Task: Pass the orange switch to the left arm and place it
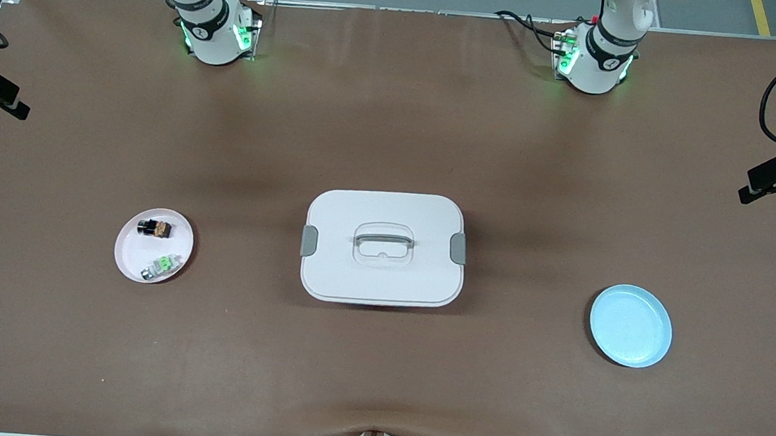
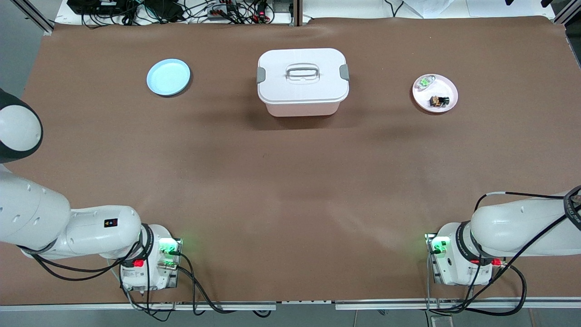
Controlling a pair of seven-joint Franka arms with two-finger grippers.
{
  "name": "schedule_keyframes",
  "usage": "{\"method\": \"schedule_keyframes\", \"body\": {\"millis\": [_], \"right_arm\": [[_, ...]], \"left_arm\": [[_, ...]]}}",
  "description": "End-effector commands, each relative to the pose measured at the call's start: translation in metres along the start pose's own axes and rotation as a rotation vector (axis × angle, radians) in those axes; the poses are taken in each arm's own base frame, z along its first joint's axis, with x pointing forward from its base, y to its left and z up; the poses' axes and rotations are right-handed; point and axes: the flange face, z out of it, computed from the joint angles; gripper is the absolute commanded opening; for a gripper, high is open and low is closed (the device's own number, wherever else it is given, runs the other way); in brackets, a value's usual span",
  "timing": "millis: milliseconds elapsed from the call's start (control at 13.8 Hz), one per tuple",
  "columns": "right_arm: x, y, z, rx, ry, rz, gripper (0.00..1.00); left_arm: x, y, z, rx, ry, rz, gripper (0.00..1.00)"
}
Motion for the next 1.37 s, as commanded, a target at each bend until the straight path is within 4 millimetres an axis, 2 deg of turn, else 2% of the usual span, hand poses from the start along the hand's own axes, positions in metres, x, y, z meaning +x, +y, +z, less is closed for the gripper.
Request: {"method": "schedule_keyframes", "body": {"millis": [0, 651, 1085, 1302], "right_arm": [[-0.002, 0.0, -0.005, -0.012, 0.008, 0.012, 1.0], [-0.001, 0.002, -0.006, -0.012, 0.011, 0.015, 1.0], [0.007, 0.008, 0.004, -0.015, 0.011, 0.016, 1.0], [0.027, 0.016, 0.039, -0.047, -0.055, 0.018, 1.0]], "left_arm": [[-0.002, -0.001, -0.003, 0.003, -0.006, -0.008, 1.0], [-0.003, -0.001, -0.004, 0.003, -0.005, -0.006, 1.0], [-0.002, -0.002, -0.003, 0.003, -0.006, -0.008, 1.0], [-0.002, -0.002, -0.003, 0.003, -0.006, -0.008, 1.0]]}}
